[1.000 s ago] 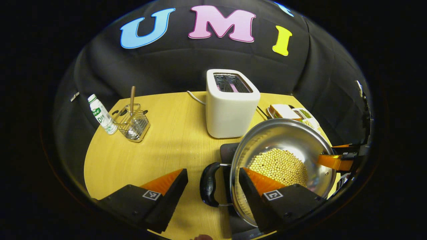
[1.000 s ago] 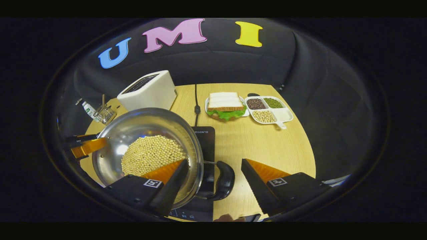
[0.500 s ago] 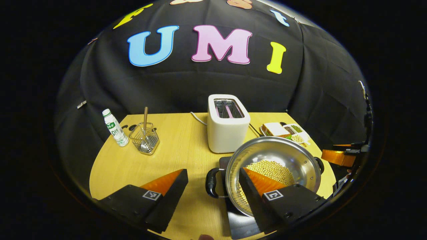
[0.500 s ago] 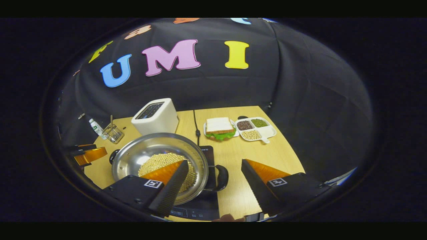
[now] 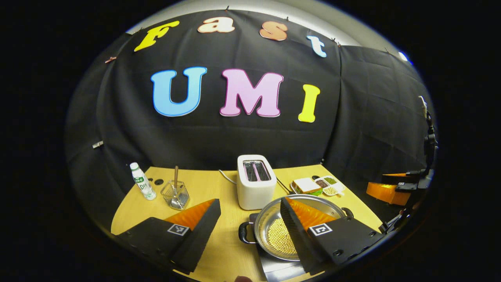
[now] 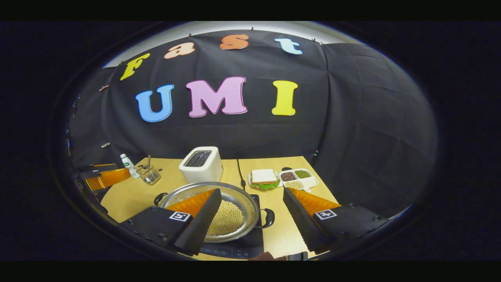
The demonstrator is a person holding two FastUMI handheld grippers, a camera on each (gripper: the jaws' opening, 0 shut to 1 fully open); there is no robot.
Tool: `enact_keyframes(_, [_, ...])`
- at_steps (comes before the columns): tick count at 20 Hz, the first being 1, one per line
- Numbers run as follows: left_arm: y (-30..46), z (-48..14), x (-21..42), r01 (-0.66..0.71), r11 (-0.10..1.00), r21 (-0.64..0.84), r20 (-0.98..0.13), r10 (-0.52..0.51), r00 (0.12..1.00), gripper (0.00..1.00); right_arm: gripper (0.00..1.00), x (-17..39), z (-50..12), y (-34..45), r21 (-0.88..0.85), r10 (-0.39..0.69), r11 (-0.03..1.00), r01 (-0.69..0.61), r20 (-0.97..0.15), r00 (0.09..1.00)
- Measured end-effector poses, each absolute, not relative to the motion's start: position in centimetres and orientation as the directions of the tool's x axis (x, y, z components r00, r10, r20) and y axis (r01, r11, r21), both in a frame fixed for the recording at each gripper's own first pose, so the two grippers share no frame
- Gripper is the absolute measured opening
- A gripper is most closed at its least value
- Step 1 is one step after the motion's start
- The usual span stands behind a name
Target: First push the handle of the pot to place it horizontally, then grasp the pot with both hands and set it on the induction cooktop.
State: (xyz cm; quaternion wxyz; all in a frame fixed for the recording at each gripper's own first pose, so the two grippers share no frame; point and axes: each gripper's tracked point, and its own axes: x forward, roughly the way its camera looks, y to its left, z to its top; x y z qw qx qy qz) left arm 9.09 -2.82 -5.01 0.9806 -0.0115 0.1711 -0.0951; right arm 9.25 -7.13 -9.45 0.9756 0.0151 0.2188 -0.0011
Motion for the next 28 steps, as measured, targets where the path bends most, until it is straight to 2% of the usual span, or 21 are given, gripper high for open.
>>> enact_keyframes(6, [-1.9,-1.6,5.7,0.181,0.98,-0.076,-0.246,-0.195,0.95,0.95,0.99,7.2,-5.3,-5.9,0.023,-0.014,0.999,0.022,-0.316,0.949])
enact_keyframes(15, [1.8,0.4,2.0,0.16,0.986,-0.05,-0.184,-0.167,0.969,0.95,0.98,3.9,-1.3,-3.3,-0.017,-0.034,0.999,0.032,-0.168,0.985])
enact_keyframes(25, [4.2,0.6,0.8,0.115,0.992,-0.049,-0.167,-0.122,0.978,0.95,0.98,3.4,-0.7,-1.3,-0.023,-0.022,1.0,0.019,-0.151,0.988])
enact_keyframes(26, [4.2,0.6,0.7,0.117,0.992,-0.048,-0.166,-0.123,0.978,0.95,0.94,3.3,-0.9,-1.4,-0.02,-0.023,1.0,0.02,-0.157,0.987])
enact_keyframes(28, [4.1,0.8,0.6,0.123,0.991,-0.044,-0.164,-0.129,0.978,0.95,0.98,3.2,-1.2,-1.6,-0.021,-0.028,0.999,0.025,-0.167,0.986])
